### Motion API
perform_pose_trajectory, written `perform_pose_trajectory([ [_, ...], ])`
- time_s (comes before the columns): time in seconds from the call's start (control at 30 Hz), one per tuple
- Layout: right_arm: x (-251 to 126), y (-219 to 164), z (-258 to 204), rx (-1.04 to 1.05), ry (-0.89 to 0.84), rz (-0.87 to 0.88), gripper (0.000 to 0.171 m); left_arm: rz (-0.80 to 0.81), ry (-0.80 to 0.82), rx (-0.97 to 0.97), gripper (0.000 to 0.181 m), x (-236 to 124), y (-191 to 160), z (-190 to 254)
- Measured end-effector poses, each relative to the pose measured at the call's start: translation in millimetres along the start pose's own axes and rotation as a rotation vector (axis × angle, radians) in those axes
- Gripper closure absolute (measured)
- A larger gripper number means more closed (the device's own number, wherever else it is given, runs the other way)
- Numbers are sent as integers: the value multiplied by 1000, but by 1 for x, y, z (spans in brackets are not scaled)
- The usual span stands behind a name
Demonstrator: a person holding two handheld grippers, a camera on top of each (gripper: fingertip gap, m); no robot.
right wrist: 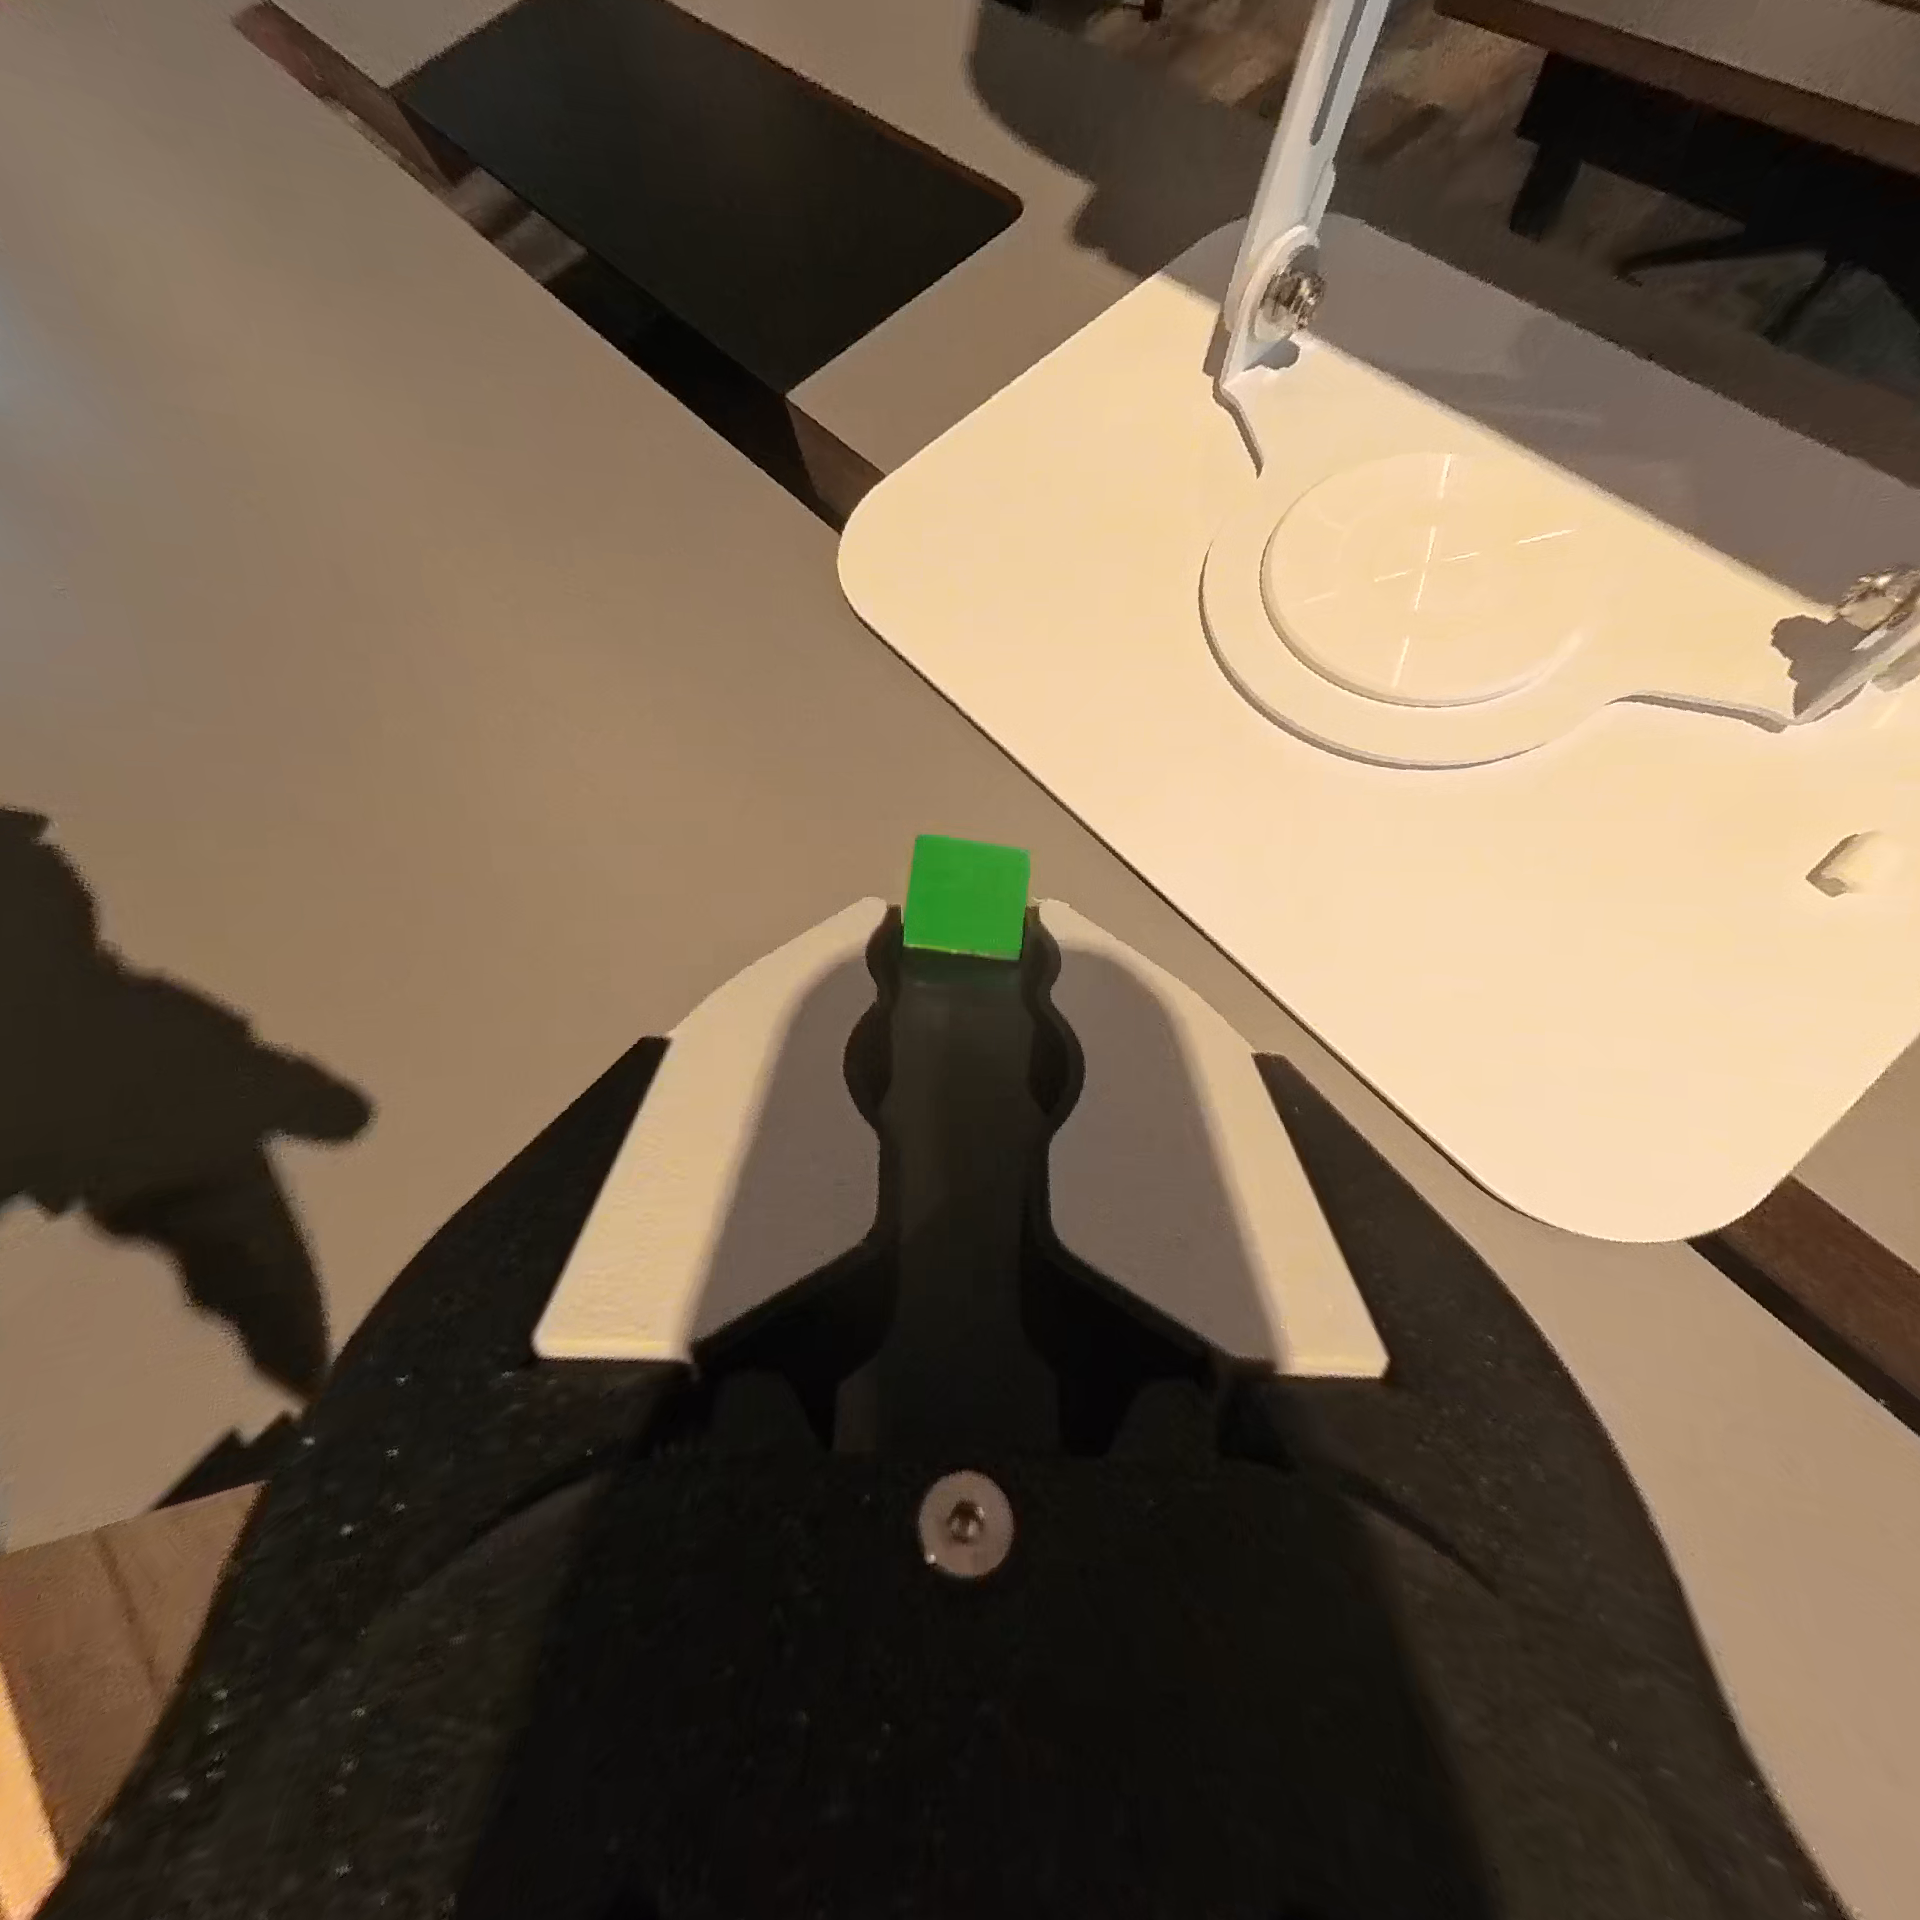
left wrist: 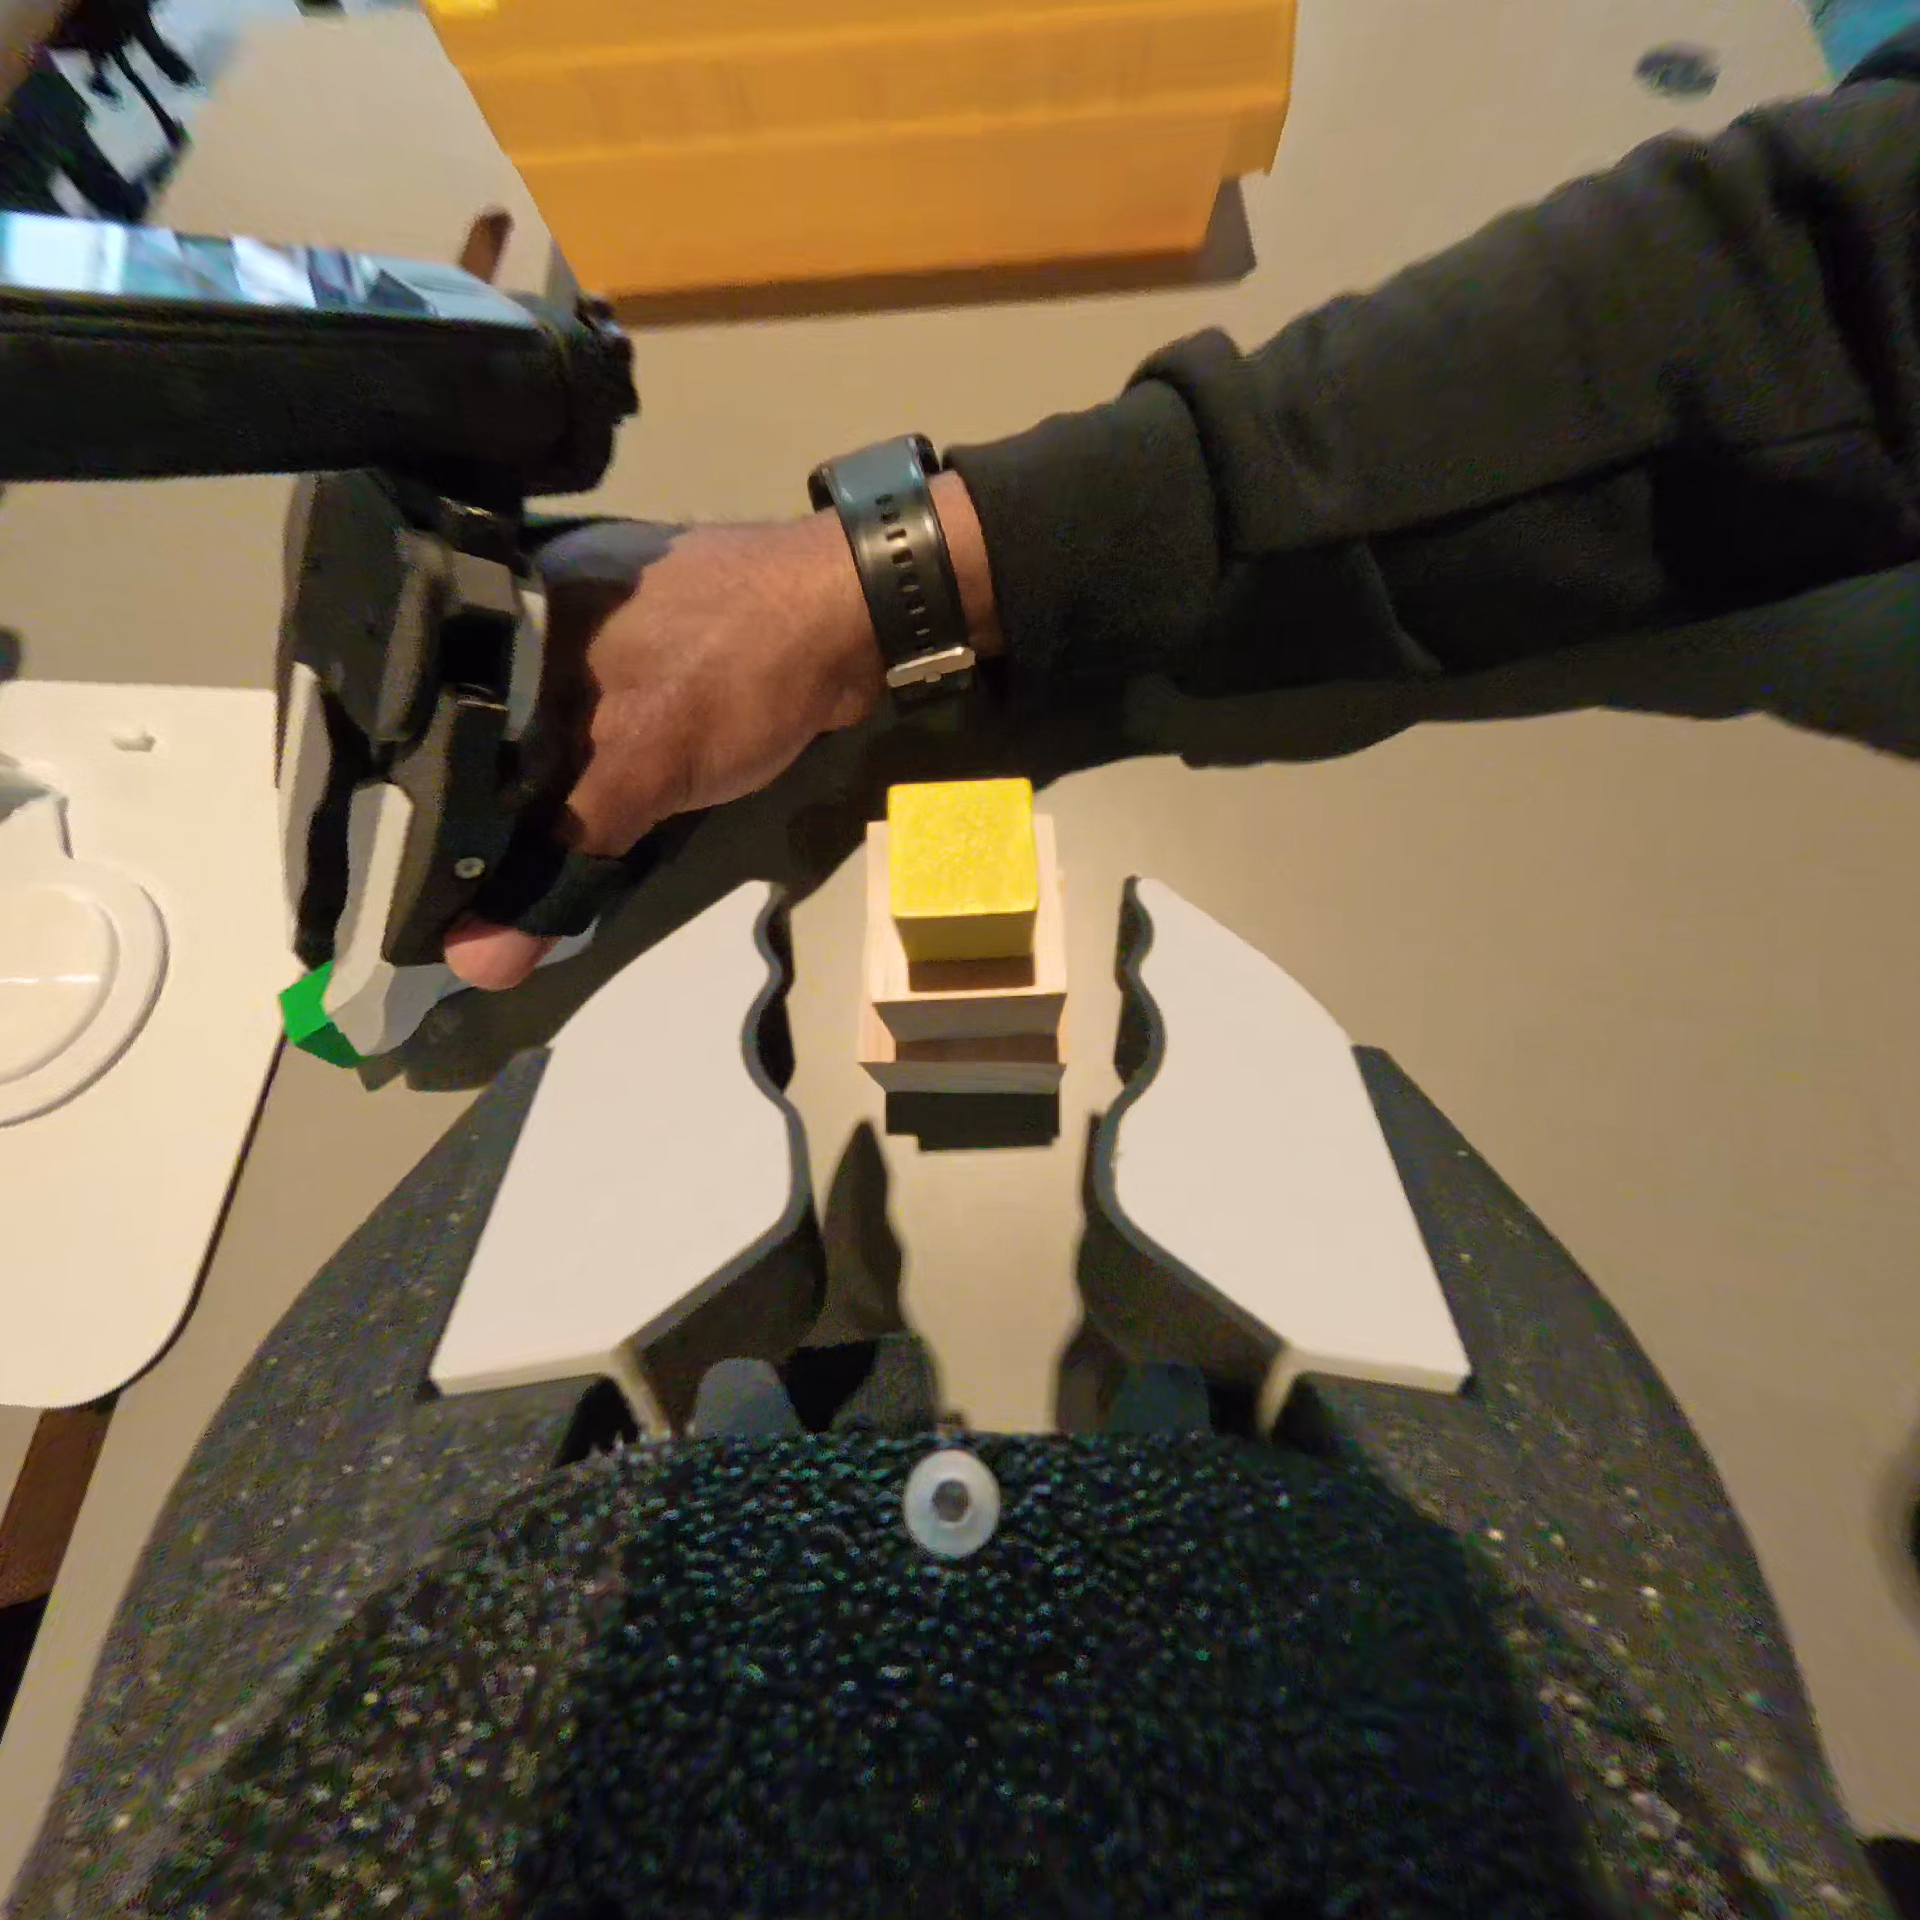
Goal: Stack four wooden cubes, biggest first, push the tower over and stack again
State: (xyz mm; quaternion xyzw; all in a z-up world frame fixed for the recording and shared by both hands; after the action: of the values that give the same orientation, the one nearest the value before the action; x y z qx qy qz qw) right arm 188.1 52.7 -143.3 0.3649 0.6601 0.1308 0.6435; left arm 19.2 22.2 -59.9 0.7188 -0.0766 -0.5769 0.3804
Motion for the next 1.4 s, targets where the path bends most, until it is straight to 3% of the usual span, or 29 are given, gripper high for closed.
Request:
perform_pose_trajectory([
  [0.13,-9,3,-1,8,65,71,149,336,2,-90,119,-24,-10,-28],
  [0.27,-26,2,-9,-63,235,124,149,650,142,-334,135,-32,-57,-81],
  [0.43,-77,8,-30,-264,353,140,150,616,262,-416,137,-32,-83,-102],
  [0.63,-159,8,-94,-605,271,125,150,643,212,-461,138,-34,-86,-107],
  [0.73,-183,-4,-128,-722,314,93,150,669,186,-495,139,-37,-88,-110],
  [0.87,-176,-15,-130,-752,296,-9,150,677,177,-503,140,-37,-89,-111],
  [1.4,-152,-32,-124,-772,358,-95,149,667,159,-505,142,-36,-88,-111],
])
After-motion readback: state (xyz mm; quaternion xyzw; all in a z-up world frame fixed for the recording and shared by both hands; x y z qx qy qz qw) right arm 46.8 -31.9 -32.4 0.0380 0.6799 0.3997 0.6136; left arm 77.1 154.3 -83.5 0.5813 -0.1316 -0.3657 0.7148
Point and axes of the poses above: each gripper's, where its closed fingertips meet, x out along the fingers, y out of its top, z = x × y across the jaws, the point moved 4 cm from there along -x, back along the fingers, and after that the axes turned 12 degrees about -z, right-handed, at the moved point
